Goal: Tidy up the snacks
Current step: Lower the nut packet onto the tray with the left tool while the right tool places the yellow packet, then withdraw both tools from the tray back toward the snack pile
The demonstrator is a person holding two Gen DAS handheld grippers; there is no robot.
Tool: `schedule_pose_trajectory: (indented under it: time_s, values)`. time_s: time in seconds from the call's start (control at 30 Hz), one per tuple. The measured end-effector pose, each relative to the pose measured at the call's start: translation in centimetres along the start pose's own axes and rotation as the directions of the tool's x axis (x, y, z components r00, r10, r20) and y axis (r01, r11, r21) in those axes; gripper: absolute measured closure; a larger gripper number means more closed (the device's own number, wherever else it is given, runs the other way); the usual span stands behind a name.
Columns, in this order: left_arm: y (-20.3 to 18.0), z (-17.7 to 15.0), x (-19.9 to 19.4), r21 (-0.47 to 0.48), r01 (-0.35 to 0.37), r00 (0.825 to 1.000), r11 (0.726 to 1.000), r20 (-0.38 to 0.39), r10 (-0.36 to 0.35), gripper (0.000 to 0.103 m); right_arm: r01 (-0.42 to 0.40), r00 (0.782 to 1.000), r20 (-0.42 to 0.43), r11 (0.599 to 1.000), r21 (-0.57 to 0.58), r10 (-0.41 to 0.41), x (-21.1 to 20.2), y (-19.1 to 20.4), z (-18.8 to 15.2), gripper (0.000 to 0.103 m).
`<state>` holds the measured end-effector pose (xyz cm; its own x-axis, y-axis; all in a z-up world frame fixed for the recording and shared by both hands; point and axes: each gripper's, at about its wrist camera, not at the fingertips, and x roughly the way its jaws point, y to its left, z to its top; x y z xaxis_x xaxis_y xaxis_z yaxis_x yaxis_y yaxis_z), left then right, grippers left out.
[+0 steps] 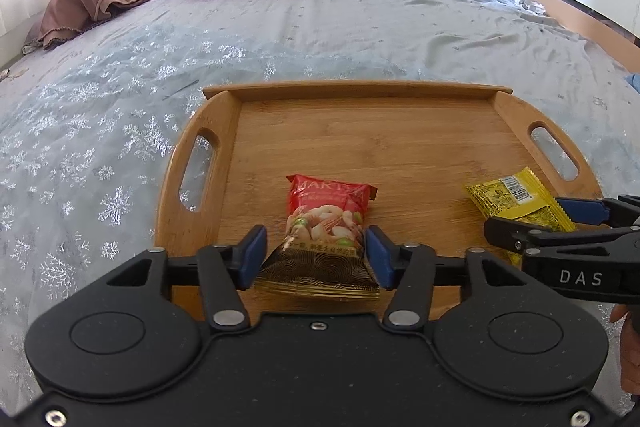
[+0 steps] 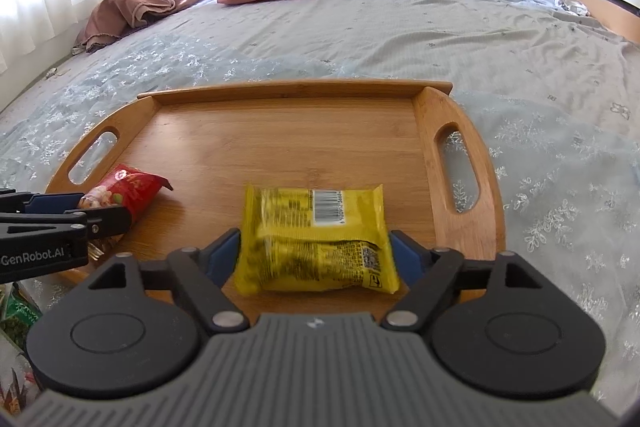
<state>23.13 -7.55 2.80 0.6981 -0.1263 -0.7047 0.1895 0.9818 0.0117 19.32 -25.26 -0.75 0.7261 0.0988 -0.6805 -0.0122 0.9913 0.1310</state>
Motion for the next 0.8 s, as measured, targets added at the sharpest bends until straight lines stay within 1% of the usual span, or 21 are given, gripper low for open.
schedule_pose_trajectory:
  time_s: [0.03, 0.1, 0.3, 0.47, 0.57, 0.7, 0.8]
  values:
    - [0.1, 0.0, -0.1, -0.001, -0.003, 1.0, 1.0, 0.004, 0.003, 0.039, -0.003, 1.0, 0.0, 1.0, 0.002, 0.003, -0.1, 0.0, -0.1, 0.013]
    - [0.1, -0.1, -0.5, 0.004, -0.004, 1.0, 1.0, 0.019, 0.004, 0.029, -0.003, 1.0, 0.0, 1.0, 0.004, 0.003, -0.1, 0.0, -0.1, 0.012]
    - [0.4, -0.1, -2.2, -0.001, 0.015, 0.998, 1.0, 0.054, -0.015, 0.018, -0.012, 1.0, 0.006, 1.0, 0.014, 0.012, -0.9, 0.0, -0.4, 0.009]
    - [0.6, -0.6, -4.1, 0.002, 0.014, 0.997, 1.0, 0.081, -0.014, 0.013, -0.017, 1.0, 0.022, 1.0, 0.01, 0.017, -1.9, 0.0, -0.7, 0.002]
    - [0.6, -1.2, -5.8, 0.023, 0.019, 0.993, 1.0, 0.113, -0.021, 0.01, -0.027, 0.999, 0.03, 1.0, 0.012, 0.026, -2.8, 0.0, -0.9, 0.001]
    - [0.7, -2.2, -8.2, 0.039, 0.019, 0.987, 0.999, 0.158, -0.025, 0.008, -0.038, 0.999, 0.04, 0.999, 0.014, 0.037, -4.0, 0.2, -1.4, 0.001]
    - [0.8, -3.0, -9.8, 0.042, 0.034, 0.984, 0.999, 0.176, -0.04, 0.008, -0.043, 0.998, 0.051, 0.999, 0.012, 0.042, -4.9, 0.4, -1.9, 0.0]
